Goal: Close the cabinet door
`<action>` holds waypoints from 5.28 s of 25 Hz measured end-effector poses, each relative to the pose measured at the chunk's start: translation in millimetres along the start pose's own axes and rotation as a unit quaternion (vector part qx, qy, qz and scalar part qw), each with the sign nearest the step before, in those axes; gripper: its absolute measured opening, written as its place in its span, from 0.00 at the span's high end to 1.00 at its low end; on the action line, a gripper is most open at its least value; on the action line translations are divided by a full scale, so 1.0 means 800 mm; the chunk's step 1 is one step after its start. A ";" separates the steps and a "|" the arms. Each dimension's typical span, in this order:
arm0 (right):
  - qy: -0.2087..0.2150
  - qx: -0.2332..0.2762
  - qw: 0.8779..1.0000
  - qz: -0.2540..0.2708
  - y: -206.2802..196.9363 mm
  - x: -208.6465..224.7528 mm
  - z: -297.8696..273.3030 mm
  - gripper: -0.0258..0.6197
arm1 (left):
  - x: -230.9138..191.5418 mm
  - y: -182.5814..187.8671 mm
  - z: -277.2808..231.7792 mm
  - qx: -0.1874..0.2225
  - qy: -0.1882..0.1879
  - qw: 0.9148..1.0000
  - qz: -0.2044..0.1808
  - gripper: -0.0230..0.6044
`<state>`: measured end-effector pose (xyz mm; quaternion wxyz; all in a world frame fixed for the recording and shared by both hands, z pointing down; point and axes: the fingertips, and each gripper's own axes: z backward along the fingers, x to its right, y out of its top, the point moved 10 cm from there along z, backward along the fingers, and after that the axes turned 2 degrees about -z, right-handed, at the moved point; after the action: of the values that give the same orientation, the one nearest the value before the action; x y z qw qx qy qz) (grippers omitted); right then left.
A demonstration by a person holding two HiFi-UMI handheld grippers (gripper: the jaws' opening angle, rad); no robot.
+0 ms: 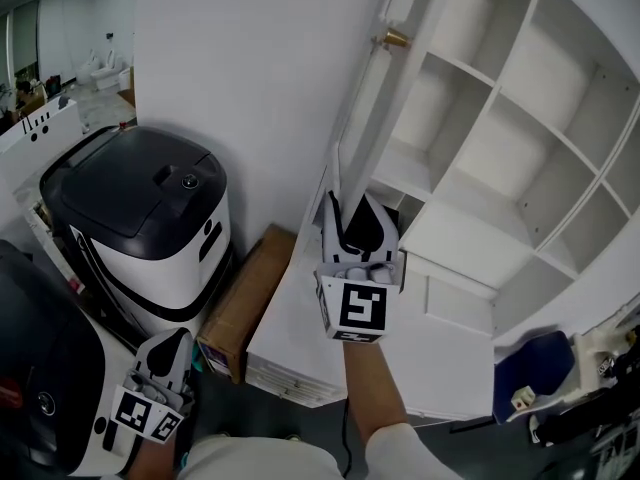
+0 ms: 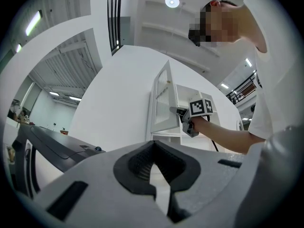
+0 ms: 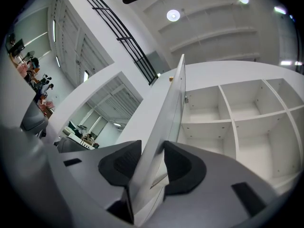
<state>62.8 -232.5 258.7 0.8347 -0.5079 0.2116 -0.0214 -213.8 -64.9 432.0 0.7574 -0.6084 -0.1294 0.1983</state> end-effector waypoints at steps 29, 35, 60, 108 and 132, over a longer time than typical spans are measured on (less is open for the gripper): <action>-0.049 -0.001 0.999 -0.022 -0.048 0.139 0.028 0.79 | 0.044 -0.027 -0.113 -0.014 -0.048 0.999 -0.001 0.96; -0.048 -0.002 0.999 -0.025 -0.057 0.158 0.025 0.78 | 0.050 -0.031 -0.130 -0.015 -0.052 0.999 -0.001 0.96; -0.043 -0.030 0.997 -0.051 -0.091 0.236 0.004 0.73 | 0.072 -0.032 -0.155 -0.020 -0.048 0.999 -0.005 0.96; -0.086 -0.101 0.991 0.004 -0.137 0.320 -0.061 0.64 | 0.125 -0.042 -0.129 -0.047 -0.003 0.999 -0.018 0.96; -0.107 -0.115 0.987 0.021 -0.148 0.327 -0.083 0.65 | 0.121 -0.046 -0.133 -0.044 -0.016 0.999 -0.011 0.96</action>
<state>297.2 -410.9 247.7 0.7891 -0.5951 0.1329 0.0749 -76.4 -119.6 439.4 0.7300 -0.6364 -0.1569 0.1938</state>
